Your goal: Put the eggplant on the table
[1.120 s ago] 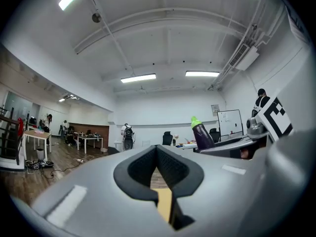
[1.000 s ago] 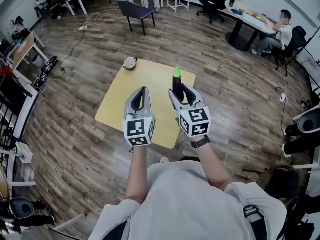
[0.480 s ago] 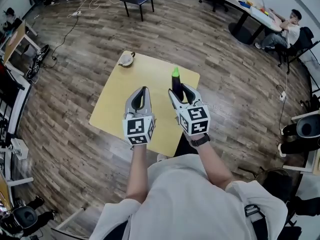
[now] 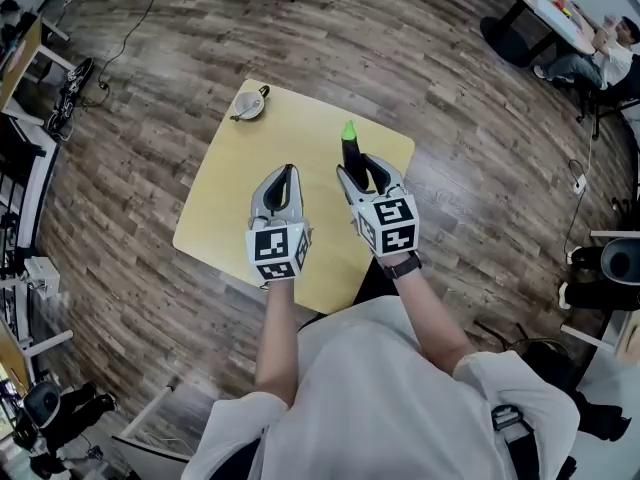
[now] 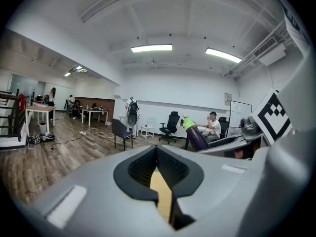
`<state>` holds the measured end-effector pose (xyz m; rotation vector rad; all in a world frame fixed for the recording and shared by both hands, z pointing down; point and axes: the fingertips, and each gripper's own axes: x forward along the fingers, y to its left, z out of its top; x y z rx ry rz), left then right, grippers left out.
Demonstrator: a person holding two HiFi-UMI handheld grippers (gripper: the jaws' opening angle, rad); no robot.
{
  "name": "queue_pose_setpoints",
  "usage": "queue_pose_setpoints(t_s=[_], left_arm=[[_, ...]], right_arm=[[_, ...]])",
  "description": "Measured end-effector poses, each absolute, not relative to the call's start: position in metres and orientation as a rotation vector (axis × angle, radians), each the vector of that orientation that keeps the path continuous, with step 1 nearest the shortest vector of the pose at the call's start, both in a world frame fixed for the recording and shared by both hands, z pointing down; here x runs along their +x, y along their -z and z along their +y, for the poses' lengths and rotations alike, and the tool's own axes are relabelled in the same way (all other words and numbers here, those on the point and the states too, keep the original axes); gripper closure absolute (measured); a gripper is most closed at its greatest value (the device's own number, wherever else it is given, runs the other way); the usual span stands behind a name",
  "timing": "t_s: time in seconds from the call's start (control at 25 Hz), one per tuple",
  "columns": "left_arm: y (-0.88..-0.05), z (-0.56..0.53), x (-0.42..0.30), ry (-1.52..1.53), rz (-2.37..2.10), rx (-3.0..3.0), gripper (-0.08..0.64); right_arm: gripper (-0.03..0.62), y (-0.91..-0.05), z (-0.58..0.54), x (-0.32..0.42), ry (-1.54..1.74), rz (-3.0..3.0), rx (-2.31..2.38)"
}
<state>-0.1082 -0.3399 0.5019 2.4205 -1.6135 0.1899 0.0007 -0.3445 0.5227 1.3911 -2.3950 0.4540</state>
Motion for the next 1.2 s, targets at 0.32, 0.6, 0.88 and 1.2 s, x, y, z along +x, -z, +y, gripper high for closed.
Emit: queue_pose_setpoints(t_s=[0.32, 0.6, 0.88, 1.2], left_arm=[[-0.551, -0.381, -0.104, -0.219, -1.579, 2.332, 0.551], [-0.588, -0.411, -0.103, -0.248, -1.575, 2.270, 0.551], [-0.618, -0.423, -0.103, -0.292, -1.556, 2.224, 0.551], [-0.648, -0.426, -0.101, -0.330, -1.534, 2.182, 0.551]], right_arm=[[0.394, -0.585, -0.389, 0.006, -0.609, -2.328, 1.345], [0.394, -0.636, -0.418, -0.004, -0.670, -2.289, 1.246], [0.393, -0.682, -0.439, -0.012, -0.735, -2.235, 1.170], [0.394, -0.739, -0.443, -0.015, -0.800, -2.138, 1.078]])
